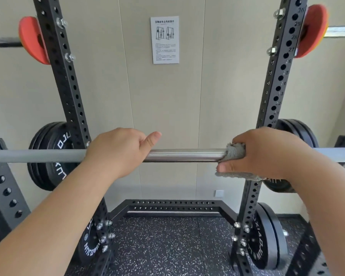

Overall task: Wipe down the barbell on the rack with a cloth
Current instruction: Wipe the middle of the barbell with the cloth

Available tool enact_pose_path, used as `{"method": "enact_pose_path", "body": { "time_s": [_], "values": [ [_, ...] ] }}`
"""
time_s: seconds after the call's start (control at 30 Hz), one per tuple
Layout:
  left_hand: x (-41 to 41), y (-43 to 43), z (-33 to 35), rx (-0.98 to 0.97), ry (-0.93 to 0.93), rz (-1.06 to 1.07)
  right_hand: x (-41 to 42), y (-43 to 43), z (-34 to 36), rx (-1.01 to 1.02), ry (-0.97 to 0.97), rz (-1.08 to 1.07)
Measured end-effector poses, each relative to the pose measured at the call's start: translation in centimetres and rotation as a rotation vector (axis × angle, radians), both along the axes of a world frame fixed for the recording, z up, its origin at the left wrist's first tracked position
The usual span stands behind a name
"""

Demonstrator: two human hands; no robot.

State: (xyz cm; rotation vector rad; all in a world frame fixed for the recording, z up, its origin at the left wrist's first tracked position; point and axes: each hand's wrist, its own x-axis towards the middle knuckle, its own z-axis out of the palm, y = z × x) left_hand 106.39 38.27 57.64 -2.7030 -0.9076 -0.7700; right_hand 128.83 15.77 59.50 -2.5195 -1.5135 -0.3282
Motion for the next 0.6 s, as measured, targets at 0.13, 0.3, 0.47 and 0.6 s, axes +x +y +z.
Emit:
{"method": "enact_pose_path", "body": {
  "time_s": [0.13,0.3,0.47,0.6],
  "values": [
    [0.0,0.3,-0.3,0.009,-0.010,-0.005,-2.7,2.5,-1.1,0.070,-0.106,0.030],
    [-0.4,0.2,-0.8,0.060,-0.067,-0.015,-3.4,2.7,-1.3,0.109,-0.163,0.052],
    [-0.4,0.6,-0.7,0.076,-0.056,0.001,-3.6,3.1,-0.8,0.097,-0.111,0.024],
    [0.1,0.7,-0.8,0.082,-0.051,-0.009,-6.4,5.7,-0.4,0.046,-0.052,0.054]
  ]
}}
